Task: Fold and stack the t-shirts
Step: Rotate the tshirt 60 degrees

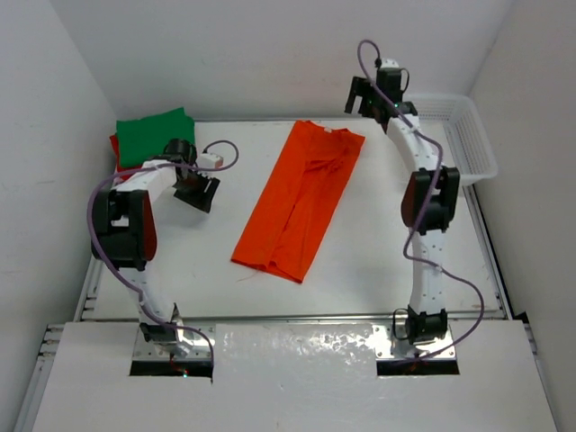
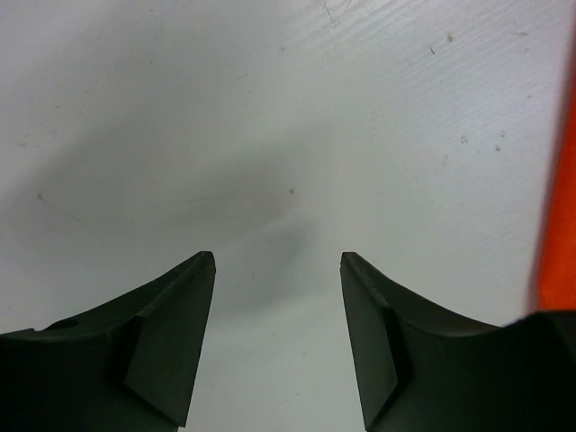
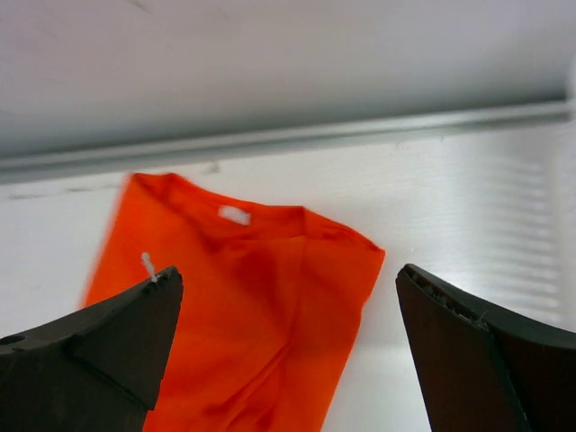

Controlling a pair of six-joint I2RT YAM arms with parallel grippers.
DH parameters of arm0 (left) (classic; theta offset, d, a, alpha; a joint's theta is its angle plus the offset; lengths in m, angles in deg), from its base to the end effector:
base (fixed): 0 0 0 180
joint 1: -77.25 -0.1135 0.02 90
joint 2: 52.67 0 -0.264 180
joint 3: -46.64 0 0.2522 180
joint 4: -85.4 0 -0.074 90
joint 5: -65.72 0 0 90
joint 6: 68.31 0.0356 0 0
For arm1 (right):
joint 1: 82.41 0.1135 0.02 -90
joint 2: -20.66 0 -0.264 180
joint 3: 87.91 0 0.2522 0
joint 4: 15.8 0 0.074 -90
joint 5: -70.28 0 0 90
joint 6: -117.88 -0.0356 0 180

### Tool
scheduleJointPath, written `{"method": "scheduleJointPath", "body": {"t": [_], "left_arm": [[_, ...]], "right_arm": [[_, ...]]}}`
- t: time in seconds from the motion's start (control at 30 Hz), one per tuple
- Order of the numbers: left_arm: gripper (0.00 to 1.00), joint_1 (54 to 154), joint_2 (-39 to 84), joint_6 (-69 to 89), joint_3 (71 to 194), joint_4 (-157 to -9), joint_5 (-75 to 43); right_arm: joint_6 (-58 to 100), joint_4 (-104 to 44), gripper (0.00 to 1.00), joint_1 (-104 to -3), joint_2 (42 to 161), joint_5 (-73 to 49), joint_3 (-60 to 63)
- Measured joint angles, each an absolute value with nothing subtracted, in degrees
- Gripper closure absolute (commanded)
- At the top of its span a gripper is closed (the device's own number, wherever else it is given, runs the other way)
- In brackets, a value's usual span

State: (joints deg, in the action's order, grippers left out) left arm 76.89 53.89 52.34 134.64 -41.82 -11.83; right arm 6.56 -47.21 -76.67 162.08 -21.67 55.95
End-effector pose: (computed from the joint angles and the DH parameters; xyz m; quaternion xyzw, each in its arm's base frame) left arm 0.3692 -0.0054 0.1832 0.2733 0.9423 -0.0600 0.1839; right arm 0.5715 0.0562 0.2358 0.1253 0.8523 0.1045 0.4970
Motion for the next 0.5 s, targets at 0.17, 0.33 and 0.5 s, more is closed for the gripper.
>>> {"method": "scheduleJointPath", "body": {"t": [0.17,0.33,0.5], "left_arm": [[0.43,77.22,47.03,51.40,132.25,-43.30,-11.51],[0.42,77.59,34.84,51.36,127.79,-44.26,-9.95],[0.41,77.70,26.51,50.92,124.80,-45.42,-7.46]], "right_arm": [[5.10,-50.05,0.01,-72.48,136.20,-22.96,39.43],[-1.83,-48.04,0.01,-64.39,103.57,-23.64,3.93],[-14.01,-45.63,0.01,-54.64,86.98,-24.05,-29.84]]}}
